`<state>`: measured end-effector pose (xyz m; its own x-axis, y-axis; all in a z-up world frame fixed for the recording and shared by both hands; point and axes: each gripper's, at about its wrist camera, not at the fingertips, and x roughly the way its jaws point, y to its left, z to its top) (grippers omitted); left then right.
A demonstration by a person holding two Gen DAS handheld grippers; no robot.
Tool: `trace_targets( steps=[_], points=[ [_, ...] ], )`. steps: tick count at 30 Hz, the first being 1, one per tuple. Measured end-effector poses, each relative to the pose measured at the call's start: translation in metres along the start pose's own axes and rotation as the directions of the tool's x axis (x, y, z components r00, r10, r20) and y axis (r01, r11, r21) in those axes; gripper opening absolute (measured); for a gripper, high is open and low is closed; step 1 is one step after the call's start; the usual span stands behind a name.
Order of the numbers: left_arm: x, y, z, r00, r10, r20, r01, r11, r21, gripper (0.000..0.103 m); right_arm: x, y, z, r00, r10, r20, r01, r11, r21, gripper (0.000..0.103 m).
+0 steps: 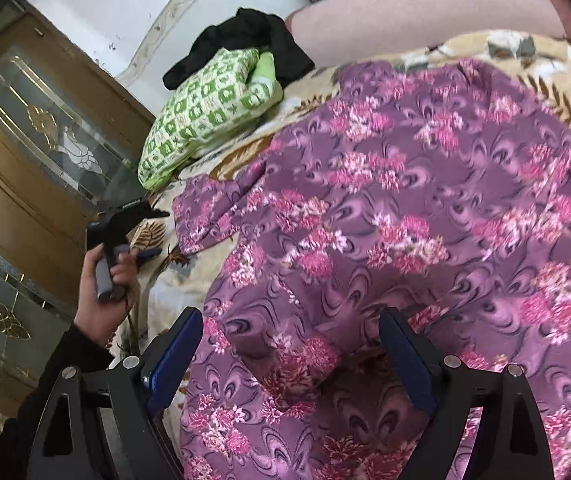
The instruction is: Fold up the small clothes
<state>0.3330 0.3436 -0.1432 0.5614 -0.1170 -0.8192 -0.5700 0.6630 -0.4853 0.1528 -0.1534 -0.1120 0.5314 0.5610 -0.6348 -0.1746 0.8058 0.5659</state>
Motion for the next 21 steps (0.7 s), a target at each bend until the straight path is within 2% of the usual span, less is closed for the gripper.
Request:
trace_targets(
  steps=[2, 7, 10, 11, 12, 14, 15, 16, 17, 19, 20, 21],
  points=[
    [0.007, -0.007, 0.002, 0.997, -0.066, -0.030, 0.066, 0.998, 0.009, 0.081, 0.005, -0.003, -0.001, 1.000, -0.013, -0.009, 0.013, 1.000, 0.001, 0.088],
    [0.022, -0.032, -0.003, 0.999, 0.014, -0.044, -0.009, 0.994, 0.106, 0.080, 0.013, -0.006, -0.004, 0.999, -0.027, -0.021, 0.027, 1.000, 0.001, 0.088],
    [0.027, -0.043, -0.003, 0.998, 0.066, -0.023, -0.062, 0.987, 0.151, 0.052, 0.009, -0.001, -0.004, 0.999, -0.036, -0.007, 0.036, 0.999, -0.025, 0.088],
    [0.028, -0.045, -0.004, 0.997, 0.074, -0.019, -0.070, 0.984, 0.163, 0.025, 0.008, 0.002, -0.004, 0.999, -0.033, -0.001, 0.033, 0.999, -0.036, 0.088],
    [0.033, -0.049, -0.004, 0.995, 0.092, -0.027, -0.085, 0.979, 0.183, 0.007, 0.005, 0.005, -0.005, 0.999, -0.031, 0.008, 0.031, 0.998, -0.049, 0.088],
    [0.034, -0.052, -0.004, 0.994, 0.106, -0.021, -0.100, 0.976, 0.195, 0.007, 0.004, 0.009, -0.005, 0.999, -0.030, 0.013, 0.031, 0.997, -0.065, 0.088],
    [0.025, -0.055, -0.006, 0.996, 0.091, -0.001, -0.088, 0.976, 0.200, 0.006, 0.004, 0.011, -0.005, 0.999, -0.035, 0.012, 0.036, 0.997, -0.074, 0.088],
    [0.013, -0.059, -0.007, 0.998, 0.057, 0.023, -0.061, 0.976, 0.211, 0.006, 0.003, 0.013, -0.006, 0.999, -0.040, 0.013, 0.041, 0.996, -0.083, 0.088],
    [-0.012, -0.070, -0.012, 0.996, 0.011, 0.087, -0.033, 0.968, 0.248, 0.006, 0.002, 0.013, -0.006, 0.999, -0.040, 0.013, 0.041, 0.995, -0.087, 0.088],
    [-0.055, -0.095, -0.030, 0.979, -0.029, 0.200, -0.044, 0.936, 0.350, 0.006, 0.001, 0.014, -0.006, 0.999, -0.036, 0.015, 0.037, 0.995, -0.089, 0.088],
    [-0.080, -0.109, -0.046, 0.967, -0.072, 0.245, -0.035, 0.913, 0.407, 0.006, 0.001, 0.014, -0.005, 0.999, -0.036, 0.016, 0.037, 0.995, -0.089, 0.088],
    [-0.095, -0.118, -0.059, 0.959, -0.103, 0.265, -0.028, 0.895, 0.445, 0.006, 0.000, 0.014, -0.004, 0.999, -0.035, 0.019, 0.036, 0.995, -0.088, 0.088]
  ],
)
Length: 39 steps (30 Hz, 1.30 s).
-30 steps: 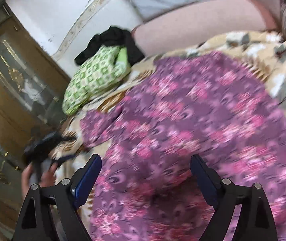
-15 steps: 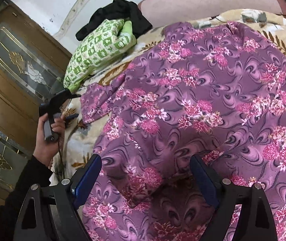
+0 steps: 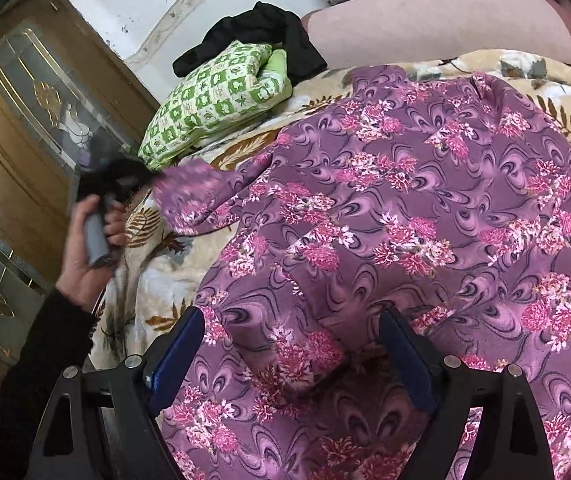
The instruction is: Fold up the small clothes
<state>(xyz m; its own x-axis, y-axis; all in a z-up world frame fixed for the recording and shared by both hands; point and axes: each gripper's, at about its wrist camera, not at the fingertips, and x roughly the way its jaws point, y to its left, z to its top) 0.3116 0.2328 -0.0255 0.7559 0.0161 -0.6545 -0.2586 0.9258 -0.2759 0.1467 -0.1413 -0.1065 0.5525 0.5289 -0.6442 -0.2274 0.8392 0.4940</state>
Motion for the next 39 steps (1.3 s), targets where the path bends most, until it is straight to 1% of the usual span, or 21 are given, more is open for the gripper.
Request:
trace_targets(
  steps=[3, 6, 8, 10, 13, 15, 17, 19, 24, 25, 27, 29, 30, 31, 33, 34, 35, 36, 37, 38, 39],
  points=[
    [-0.060, -0.059, -0.024, 0.992, -0.083, 0.091, 0.066, 0.982, 0.179, 0.006, -0.006, -0.003, 0.004, 1.000, -0.001, 0.016, 0.000, 1.000, 0.009, 0.088],
    [-0.093, -0.118, -0.077, 0.985, -0.151, 0.086, 0.108, 0.920, 0.377, 0.006, -0.018, -0.018, 0.013, 0.999, 0.003, 0.050, -0.006, 0.998, 0.061, 0.088],
    [-0.096, -0.146, -0.115, 0.977, -0.212, 0.002, 0.188, 0.870, 0.455, 0.006, -0.026, -0.029, 0.019, 0.998, -0.009, 0.070, 0.002, 0.996, 0.092, 0.088],
    [-0.091, -0.168, -0.165, 0.963, -0.239, -0.122, 0.267, 0.798, 0.540, 0.006, -0.035, -0.046, 0.025, 0.996, -0.024, 0.090, 0.011, 0.990, 0.142, 0.088],
    [-0.074, -0.190, -0.226, 0.938, -0.152, -0.310, 0.326, 0.686, 0.650, 0.008, -0.044, -0.073, 0.031, 0.993, -0.045, 0.107, 0.020, 0.974, 0.224, 0.088],
    [-0.073, -0.194, -0.257, 0.924, -0.097, -0.370, 0.344, 0.633, 0.693, 0.008, -0.048, -0.089, 0.034, 0.993, -0.052, 0.108, 0.021, 0.961, 0.275, 0.088],
    [-0.078, -0.193, -0.269, 0.921, -0.080, -0.382, 0.350, 0.605, 0.715, 0.008, -0.046, -0.098, 0.035, 0.995, -0.013, 0.101, -0.020, 0.947, 0.319, 0.088],
    [-0.083, -0.187, -0.268, 0.904, -0.113, -0.413, 0.389, 0.622, 0.680, 0.013, -0.043, -0.100, 0.039, 0.996, 0.011, 0.086, -0.039, 0.942, 0.333, 0.088],
    [-0.097, -0.162, -0.239, 0.864, -0.251, -0.437, 0.470, 0.715, 0.518, 0.024, -0.015, -0.080, 0.059, 0.993, 0.119, -0.025, -0.108, 0.959, 0.261, 0.088],
    [-0.100, -0.156, -0.230, 0.866, -0.270, -0.421, 0.467, 0.739, 0.485, 0.029, -0.006, -0.069, 0.067, 0.992, 0.115, -0.056, -0.101, 0.973, 0.208, 0.088],
    [-0.099, -0.142, -0.211, 0.891, -0.273, -0.363, 0.419, 0.804, 0.423, 0.064, 0.009, -0.052, 0.078, 0.990, 0.091, -0.105, -0.076, 0.988, 0.135, 0.088],
    [-0.090, -0.124, -0.194, 0.918, -0.246, -0.312, 0.352, 0.868, 0.350, 0.070, 0.026, -0.034, 0.086, 0.986, 0.079, -0.147, -0.067, 0.994, 0.084, 0.088],
    [-0.082, -0.109, -0.184, 0.919, -0.247, -0.306, 0.334, 0.902, 0.274, 0.070, 0.036, -0.024, 0.089, 0.984, 0.058, -0.168, -0.050, 0.997, 0.052, 0.088],
    [-0.075, -0.099, -0.179, 0.917, -0.249, -0.313, 0.324, 0.921, 0.217, 0.070, 0.046, -0.013, 0.090, 0.983, 0.012, -0.185, -0.009, 1.000, 0.014, 0.088],
    [-0.060, -0.085, -0.172, 0.905, -0.252, -0.342, 0.311, 0.941, 0.131, 0.070, 0.067, 0.003, 0.088, 0.970, -0.054, -0.235, 0.044, 0.998, -0.048, 0.084],
    [-0.052, -0.078, -0.170, 0.894, -0.264, -0.361, 0.312, 0.946, 0.082, 0.070, 0.080, 0.010, 0.084, 0.960, -0.079, -0.268, 0.062, 0.996, -0.071, 0.077],
    [-0.044, -0.073, -0.169, 0.880, -0.278, -0.384, 0.314, 0.949, 0.033, 0.070, 0.094, 0.018, 0.078, 0.944, -0.144, -0.296, 0.113, 0.986, -0.119, 0.064],
    [-0.039, -0.071, -0.170, 0.870, -0.285, -0.404, 0.315, 0.949, 0.009, 0.070, 0.102, 0.022, 0.073, 0.921, -0.255, -0.296, 0.207, 0.961, -0.183, 0.050],
    [-0.036, -0.070, -0.172, 0.860, -0.291, -0.420, 0.318, 0.948, -0.005, 0.070, 0.104, 0.021, 0.072, 0.909, -0.292, -0.297, 0.242, 0.950, -0.196, 0.024],
    [-0.034, -0.069, -0.171, 0.854, -0.295, -0.428, 0.319, 0.948, -0.016, 0.070, 0.096, 0.018, 0.073, 0.921, -0.264, -0.288, 0.229, 0.962, -0.151, 0.013],
    [-0.036, -0.069, -0.171, 0.856, -0.299, -0.422, 0.320, 0.947, -0.023, 0.070, 0.080, 0.017, 0.077, 0.935, -0.252, -0.249, 0.229, 0.966, -0.117, 0.011]
  ],
)
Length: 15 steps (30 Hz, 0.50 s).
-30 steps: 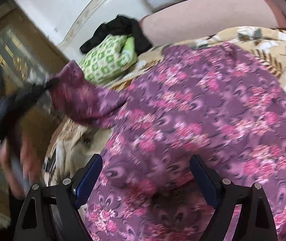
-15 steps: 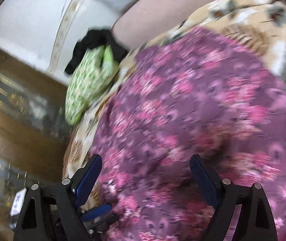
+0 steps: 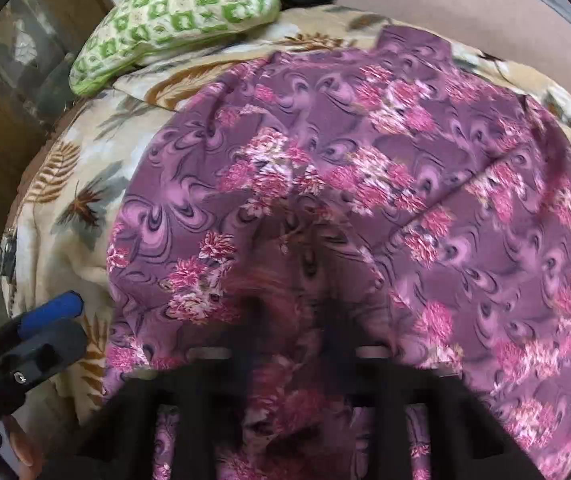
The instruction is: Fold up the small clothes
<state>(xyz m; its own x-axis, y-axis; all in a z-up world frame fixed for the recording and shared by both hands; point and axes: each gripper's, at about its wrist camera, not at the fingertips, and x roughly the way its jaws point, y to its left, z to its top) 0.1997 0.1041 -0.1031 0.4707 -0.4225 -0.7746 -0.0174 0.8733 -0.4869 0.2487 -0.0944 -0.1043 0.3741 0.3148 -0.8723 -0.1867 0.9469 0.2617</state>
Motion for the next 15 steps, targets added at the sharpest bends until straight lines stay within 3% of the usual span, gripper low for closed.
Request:
trace_targets(
  steps=[2, 4, 8, 11, 14, 15],
  points=[
    [-0.006, -0.002, -0.001, 1.000, -0.005, 0.019, 0.004, 1.000, 0.003, 0.070, -0.047, -0.009, -0.004, 0.992, -0.004, 0.125, 0.000, 0.999, 0.032, 0.008],
    [-0.006, -0.004, -0.003, 1.000, -0.024, 0.015, 0.024, 1.000, 0.005, 0.070, -0.098, -0.022, -0.018, 0.966, 0.015, 0.258, -0.039, 0.995, 0.092, 0.008],
    [0.006, -0.008, -0.007, 0.999, -0.043, -0.034, 0.043, 0.999, 0.010, 0.070, -0.156, -0.044, -0.073, 0.927, -0.037, 0.373, -0.040, 0.979, 0.197, 0.007],
    [0.014, -0.012, -0.009, 0.996, -0.061, -0.057, 0.062, 0.998, 0.012, 0.070, -0.140, -0.057, -0.123, 0.938, -0.015, 0.347, -0.087, 0.957, 0.277, 0.007],
    [0.021, -0.016, -0.012, 0.995, -0.061, -0.075, 0.062, 0.998, 0.021, 0.070, -0.106, -0.069, -0.158, 0.978, -0.060, 0.202, -0.011, 0.942, 0.335, 0.007],
    [0.024, -0.017, -0.013, 0.995, -0.055, -0.083, 0.058, 0.998, 0.024, 0.070, -0.104, -0.079, -0.165, 0.980, -0.023, 0.195, -0.058, 0.916, 0.397, 0.007]
  ],
)
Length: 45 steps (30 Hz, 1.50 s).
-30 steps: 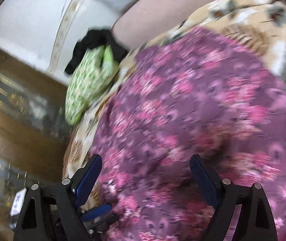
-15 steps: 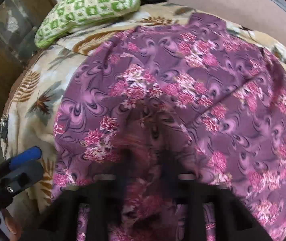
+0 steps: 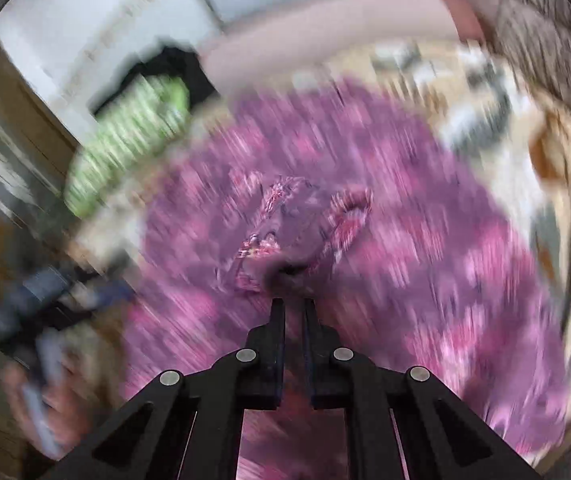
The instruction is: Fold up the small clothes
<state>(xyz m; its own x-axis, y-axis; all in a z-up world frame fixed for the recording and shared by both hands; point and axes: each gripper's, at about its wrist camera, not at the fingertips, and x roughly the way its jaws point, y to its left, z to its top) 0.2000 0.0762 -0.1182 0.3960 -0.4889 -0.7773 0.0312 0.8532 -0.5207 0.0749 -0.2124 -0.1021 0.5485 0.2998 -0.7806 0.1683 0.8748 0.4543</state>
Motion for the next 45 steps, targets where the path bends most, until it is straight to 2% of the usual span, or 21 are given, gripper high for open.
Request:
trace_targets(
  steps=[2, 4, 5, 6, 8, 10, 14, 17, 21, 22, 23, 24, 26, 28, 32, 34, 37, 40, 42, 44, 45],
  points=[
    [0.003, 0.001, -0.001, 1.000, 0.004, -0.009, -0.004, 1.000, -0.003, 0.070, -0.020, -0.010, 0.007, 0.995, 0.077, 0.057, -0.080, 0.996, 0.045, 0.007],
    [0.005, 0.001, 0.001, 1.000, 0.006, -0.011, -0.006, 1.000, -0.007, 0.070, -0.039, -0.008, 0.016, 0.988, 0.075, 0.136, -0.075, 0.997, -0.007, 0.009],
    [0.005, 0.000, 0.006, 1.000, 0.009, -0.014, -0.009, 1.000, -0.011, 0.070, -0.043, -0.006, 0.024, 0.988, 0.080, 0.136, -0.076, 0.997, -0.029, 0.016],
    [0.005, 0.000, 0.009, 1.000, 0.005, -0.010, -0.005, 1.000, -0.015, 0.070, -0.042, -0.004, 0.033, 0.988, 0.103, 0.117, -0.099, 0.994, -0.036, 0.025],
    [0.006, -0.003, 0.022, 1.000, 0.016, 0.004, -0.016, 0.999, -0.044, 0.070, -0.033, 0.005, 0.058, 0.979, 0.195, 0.061, -0.191, 0.979, -0.074, 0.086],
    [0.010, -0.010, 0.039, 1.000, 0.013, 0.011, -0.013, 0.999, -0.047, 0.070, -0.016, 0.018, 0.080, 0.976, 0.220, 0.013, -0.216, 0.967, -0.132, 0.093],
    [0.025, -0.009, 0.050, 0.999, 0.049, -0.008, -0.049, 0.998, -0.032, 0.069, 0.031, 0.055, 0.126, 0.977, 0.204, -0.064, -0.213, 0.946, -0.246, 0.079],
    [0.030, 0.009, 0.045, 1.000, 0.000, -0.005, -0.001, 0.995, -0.099, 0.063, 0.085, 0.075, 0.167, 0.950, 0.262, -0.173, -0.298, 0.925, -0.235, 0.068],
    [0.031, 0.013, 0.047, 1.000, -0.011, 0.003, 0.011, 0.995, -0.099, 0.053, 0.166, 0.109, 0.185, 0.950, 0.140, -0.280, -0.236, 0.907, -0.348, 0.062],
    [0.033, 0.013, 0.046, 1.000, -0.006, -0.002, 0.006, 0.995, -0.098, 0.050, 0.182, 0.113, 0.182, 0.945, 0.102, -0.310, -0.218, 0.903, -0.369, 0.052],
    [0.035, 0.013, 0.046, 1.000, 0.004, -0.012, -0.005, 0.996, -0.094, 0.034, 0.197, 0.117, 0.177, 0.934, 0.061, -0.351, -0.204, 0.900, -0.386, 0.018],
    [0.039, 0.013, 0.046, 0.999, 0.030, -0.029, -0.032, 0.996, -0.085, 0.012, 0.200, 0.120, 0.174, 0.932, 0.044, -0.360, -0.194, 0.899, -0.392, 0.002],
    [0.037, 0.011, 0.045, 0.998, 0.047, -0.030, -0.049, 0.996, -0.069, 0.008, 0.175, 0.126, 0.172, 0.954, 0.041, -0.298, -0.169, 0.894, -0.415, 0.003],
    [0.030, 0.005, 0.042, 0.999, 0.042, -0.005, -0.042, 0.998, -0.049, 0.008, 0.130, 0.126, 0.171, 0.966, 0.112, -0.232, -0.200, 0.893, -0.402, 0.003],
    [0.033, -0.006, 0.040, 0.999, 0.046, -0.006, -0.046, 0.999, -0.004, 0.008, 0.069, 0.104, 0.163, 0.983, 0.148, -0.109, -0.175, 0.932, -0.317, 0.003],
    [0.045, -0.007, 0.038, 0.997, 0.054, -0.049, -0.054, 0.999, -0.004, 0.008, 0.084, 0.095, 0.162, 0.991, 0.094, -0.099, -0.119, 0.947, -0.297, 0.003],
    [0.052, -0.003, 0.036, 0.995, 0.041, -0.088, -0.043, 0.999, -0.022, 0.008, 0.140, 0.073, 0.162, 0.973, 0.002, -0.229, -0.071, 0.953, -0.293, 0.004],
    [0.040, -0.003, 0.035, 0.996, -0.022, -0.083, 0.019, 0.999, -0.036, 0.014, 0.108, 0.048, 0.162, 0.978, 0.107, -0.178, -0.147, 0.962, -0.231, 0.004],
    [0.031, -0.005, 0.034, 0.996, -0.065, -0.062, 0.063, 0.997, -0.039, 0.047, 0.072, 0.033, 0.158, 0.989, 0.099, -0.111, -0.122, 0.967, -0.223, 0.021],
    [0.021, -0.013, 0.033, 0.995, -0.095, -0.023, 0.094, 0.995, -0.020, 0.064, 0.037, 0.006, 0.145, 0.989, 0.138, -0.054, -0.145, 0.977, -0.156, 0.092],
    [0.019, -0.017, 0.033, 0.996, -0.088, -0.004, 0.088, 0.996, 0.002, 0.064, 0.026, -0.006, 0.136, 0.988, 0.150, -0.041, -0.154, 0.981, -0.118, 0.096]
  ],
)
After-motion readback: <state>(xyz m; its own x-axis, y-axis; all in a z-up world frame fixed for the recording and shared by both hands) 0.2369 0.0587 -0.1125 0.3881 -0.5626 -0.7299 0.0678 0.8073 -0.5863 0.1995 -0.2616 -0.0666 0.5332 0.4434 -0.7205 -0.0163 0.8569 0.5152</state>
